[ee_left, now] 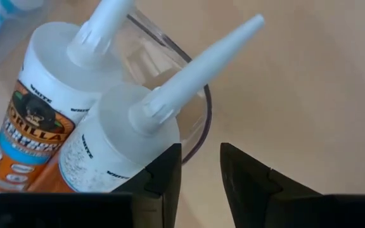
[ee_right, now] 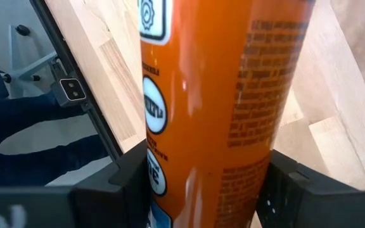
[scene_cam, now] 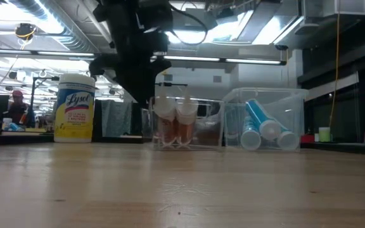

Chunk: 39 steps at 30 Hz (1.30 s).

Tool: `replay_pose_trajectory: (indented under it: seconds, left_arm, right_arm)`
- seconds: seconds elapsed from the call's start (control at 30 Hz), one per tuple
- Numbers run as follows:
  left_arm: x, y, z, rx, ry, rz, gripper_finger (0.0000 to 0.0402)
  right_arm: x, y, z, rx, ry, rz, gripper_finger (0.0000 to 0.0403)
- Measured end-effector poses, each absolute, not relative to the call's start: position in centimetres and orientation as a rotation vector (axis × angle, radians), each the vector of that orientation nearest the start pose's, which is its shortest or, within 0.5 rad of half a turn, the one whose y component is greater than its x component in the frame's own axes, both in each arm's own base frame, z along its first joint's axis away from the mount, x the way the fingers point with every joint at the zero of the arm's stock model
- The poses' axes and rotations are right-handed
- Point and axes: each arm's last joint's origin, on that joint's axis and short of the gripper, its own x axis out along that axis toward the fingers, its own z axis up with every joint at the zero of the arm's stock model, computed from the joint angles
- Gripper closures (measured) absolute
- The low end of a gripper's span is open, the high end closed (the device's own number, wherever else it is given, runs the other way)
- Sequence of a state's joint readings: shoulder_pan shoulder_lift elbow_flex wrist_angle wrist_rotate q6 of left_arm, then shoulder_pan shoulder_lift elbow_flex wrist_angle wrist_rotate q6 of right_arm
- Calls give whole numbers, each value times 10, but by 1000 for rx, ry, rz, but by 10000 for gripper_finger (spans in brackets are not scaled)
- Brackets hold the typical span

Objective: Pick & place silicon tubes, Sealant and Lysol wipes
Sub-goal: Put the orange sealant into the left transparent bin

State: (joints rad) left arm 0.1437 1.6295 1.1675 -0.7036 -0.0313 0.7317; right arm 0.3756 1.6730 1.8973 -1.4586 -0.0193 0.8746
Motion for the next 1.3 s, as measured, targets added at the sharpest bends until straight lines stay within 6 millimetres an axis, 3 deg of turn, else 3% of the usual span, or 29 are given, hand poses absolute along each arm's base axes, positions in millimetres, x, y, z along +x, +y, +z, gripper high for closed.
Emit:
replay_pose_trajectory:
  seconds: [0.3, 0.77, 1.13, 1.3]
  left_arm:
    - [320, 15, 222, 490, 1137, -293, 297]
    - [337, -31, 232, 279, 927, -241, 298]
    - [334, -28, 231, 259, 966, -212, 297]
    - [327, -19, 249, 283, 1030, -152, 297]
  right_arm:
    - [283, 111, 388, 524, 1250, -236, 193]
    - [283, 110, 388, 547, 1229, -305, 193]
    - [283, 110, 388, 548, 1221, -310, 193]
    - [284, 110, 388, 550, 1214, -306, 193]
